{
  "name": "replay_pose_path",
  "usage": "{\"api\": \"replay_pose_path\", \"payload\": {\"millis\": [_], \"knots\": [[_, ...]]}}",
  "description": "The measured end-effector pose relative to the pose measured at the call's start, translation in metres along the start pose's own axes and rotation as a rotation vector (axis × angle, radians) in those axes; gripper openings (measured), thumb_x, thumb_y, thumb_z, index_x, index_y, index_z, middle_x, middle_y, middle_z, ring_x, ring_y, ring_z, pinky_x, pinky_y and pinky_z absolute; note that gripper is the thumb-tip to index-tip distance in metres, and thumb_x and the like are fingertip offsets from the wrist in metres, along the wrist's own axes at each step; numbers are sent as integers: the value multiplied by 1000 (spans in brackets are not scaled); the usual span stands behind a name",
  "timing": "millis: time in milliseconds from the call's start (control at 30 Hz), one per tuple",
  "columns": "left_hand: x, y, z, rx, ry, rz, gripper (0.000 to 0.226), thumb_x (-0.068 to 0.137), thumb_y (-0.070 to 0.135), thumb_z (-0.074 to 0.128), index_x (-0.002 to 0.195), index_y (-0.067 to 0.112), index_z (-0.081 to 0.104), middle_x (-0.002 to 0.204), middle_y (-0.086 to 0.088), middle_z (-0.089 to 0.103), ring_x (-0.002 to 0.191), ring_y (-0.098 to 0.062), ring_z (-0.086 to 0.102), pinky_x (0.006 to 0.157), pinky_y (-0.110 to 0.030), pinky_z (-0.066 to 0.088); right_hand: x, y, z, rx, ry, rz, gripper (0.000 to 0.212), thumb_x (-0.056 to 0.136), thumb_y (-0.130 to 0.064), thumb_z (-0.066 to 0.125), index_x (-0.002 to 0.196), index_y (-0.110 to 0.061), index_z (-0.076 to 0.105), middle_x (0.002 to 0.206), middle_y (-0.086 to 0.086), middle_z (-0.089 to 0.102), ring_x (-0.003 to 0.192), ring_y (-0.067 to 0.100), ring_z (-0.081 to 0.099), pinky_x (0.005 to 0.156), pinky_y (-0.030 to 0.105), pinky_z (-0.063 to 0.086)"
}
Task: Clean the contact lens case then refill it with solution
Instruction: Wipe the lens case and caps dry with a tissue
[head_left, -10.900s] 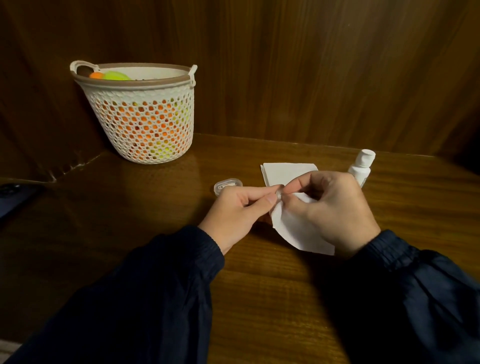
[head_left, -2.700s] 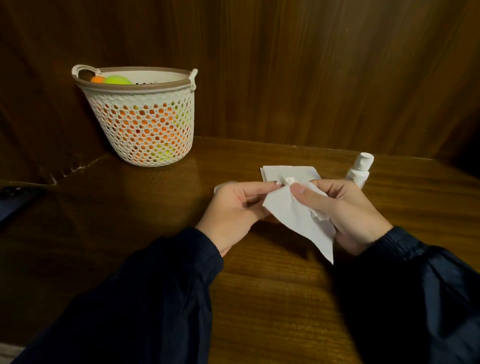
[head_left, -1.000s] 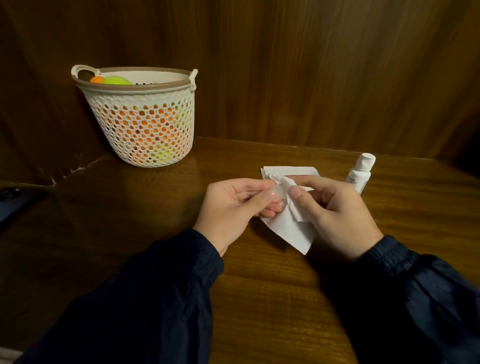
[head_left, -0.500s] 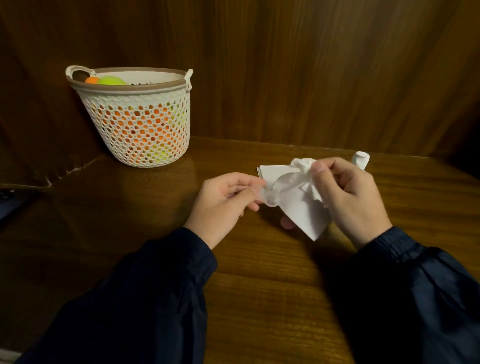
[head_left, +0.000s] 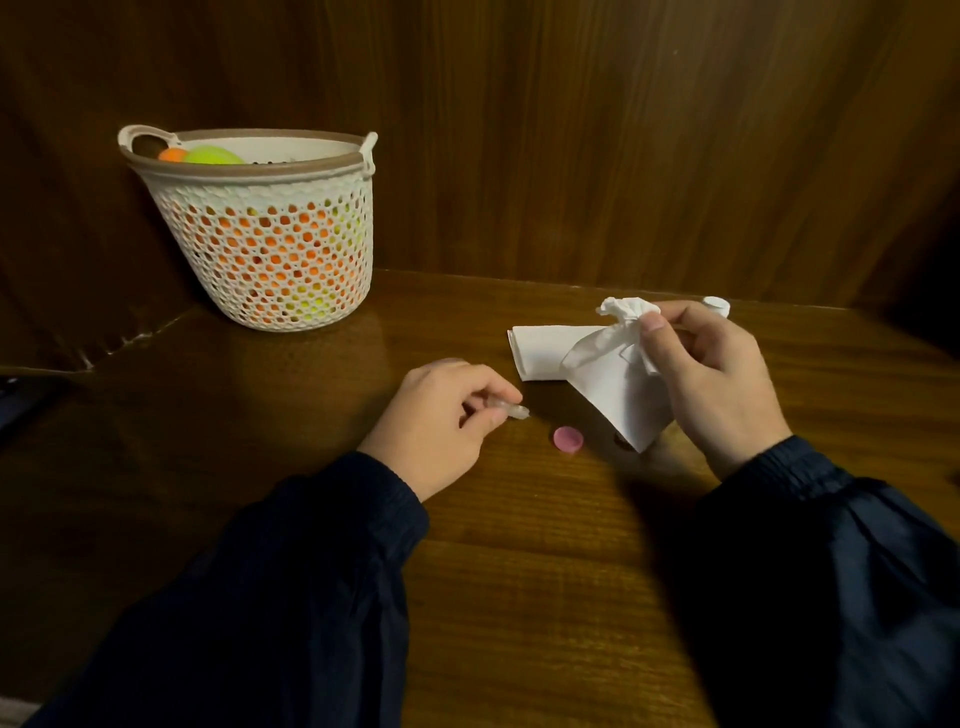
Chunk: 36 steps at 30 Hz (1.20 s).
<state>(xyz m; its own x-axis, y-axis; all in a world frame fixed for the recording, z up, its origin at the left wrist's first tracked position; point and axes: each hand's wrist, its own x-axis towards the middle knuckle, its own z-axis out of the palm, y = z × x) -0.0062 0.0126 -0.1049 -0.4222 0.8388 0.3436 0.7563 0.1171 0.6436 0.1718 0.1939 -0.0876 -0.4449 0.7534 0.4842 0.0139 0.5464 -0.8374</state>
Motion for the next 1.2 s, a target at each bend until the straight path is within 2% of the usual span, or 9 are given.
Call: {"api": "replay_pose_path", "payload": {"millis": [200, 333, 500, 700, 767, 933, 1033, 1100, 1200], "knots": [[-1, -2, 6, 84, -76, 50, 25, 95, 16, 76, 115, 30, 79, 110, 18, 70, 94, 4, 63, 74, -4, 49, 5, -3, -9, -5, 68, 3, 19, 103, -44, 60, 96, -37, 75, 86, -16, 78, 77, -3, 69, 64, 14, 50], [-1, -1, 8, 103, -61, 74, 13, 96, 27, 74, 109, 28, 79, 113, 19, 66, 102, 0, 61, 91, -25, 58, 5, -5, -10, -22, 71, 16, 19, 105, -42, 59, 97, -34, 74, 86, -19, 77, 78, -4, 69, 64, 15, 49], [1, 16, 21, 363, -73, 177, 39, 103, 56, 52, 134, 38, 68, 133, 21, 53, 126, -4, 39, 111, -35, 33, 1, -6, -4, -57, 27, -24, 19, 108, -36, 58, 97, -32, 73, 83, -26, 73, 77, -7, 66, 64, 8, 46], [6, 26, 39, 442, -149, 200, 46, 104, 64, 43, 138, 42, 65, 136, 21, 50, 125, -7, 32, 106, -38, 28, 3, 0, -4, -55, 21, 39, 17, 109, -36, 56, 114, -36, 72, 100, -24, 75, 95, -5, 69, 74, 12, 50], [6, 26, 42, 425, -127, 208, 38, 104, 60, 47, 130, 43, 69, 124, 23, 53, 118, -7, 36, 101, -36, 29, 3, 4, -3, -26, -2, 109, 20, 109, -32, 56, 126, -39, 65, 112, -15, 75, 102, 3, 70, 80, 24, 57], [6, 22, 38, 335, -101, 144, 22, 104, 52, 56, 113, 42, 73, 113, 24, 60, 112, -3, 41, 105, -36, 33, 0, 2, 0, 172, -120, 280, 24, 112, -19, 51, 114, -41, 60, 117, 3, 71, 78, 30, 77, 58, 60, 64], [5, 21, 31, 183, 84, 122, 20, 103, 44, 58, 111, 37, 75, 113, 24, 64, 109, -3, 51, 104, -35, 39, 0, 1, -3, 252, -177, 306, 26, 105, -20, 65, 116, -43, 60, 128, 5, 65, 95, 26, 73, 65, 62, 64], [4, 21, 26, 28, 252, 103, 22, 101, 40, 60, 105, 29, 78, 114, 19, 66, 109, -7, 56, 103, -43, 47, 0, 1, -5, 225, -271, 259, 47, 94, -17, 80, 121, -45, 55, 130, 1, 63, 102, 23, 73, 75, 63, 65], [4, 25, 23, -174, 281, 37, 22, 98, 43, 63, 102, 29, 79, 130, 21, 63, 126, -4, 53, 111, -53, 45, -2, -2, -3, 166, -393, 185, 66, 88, -5, 84, 129, -44, 49, 122, 8, 70, 92, 36, 73, 75, 59, 65]]}}
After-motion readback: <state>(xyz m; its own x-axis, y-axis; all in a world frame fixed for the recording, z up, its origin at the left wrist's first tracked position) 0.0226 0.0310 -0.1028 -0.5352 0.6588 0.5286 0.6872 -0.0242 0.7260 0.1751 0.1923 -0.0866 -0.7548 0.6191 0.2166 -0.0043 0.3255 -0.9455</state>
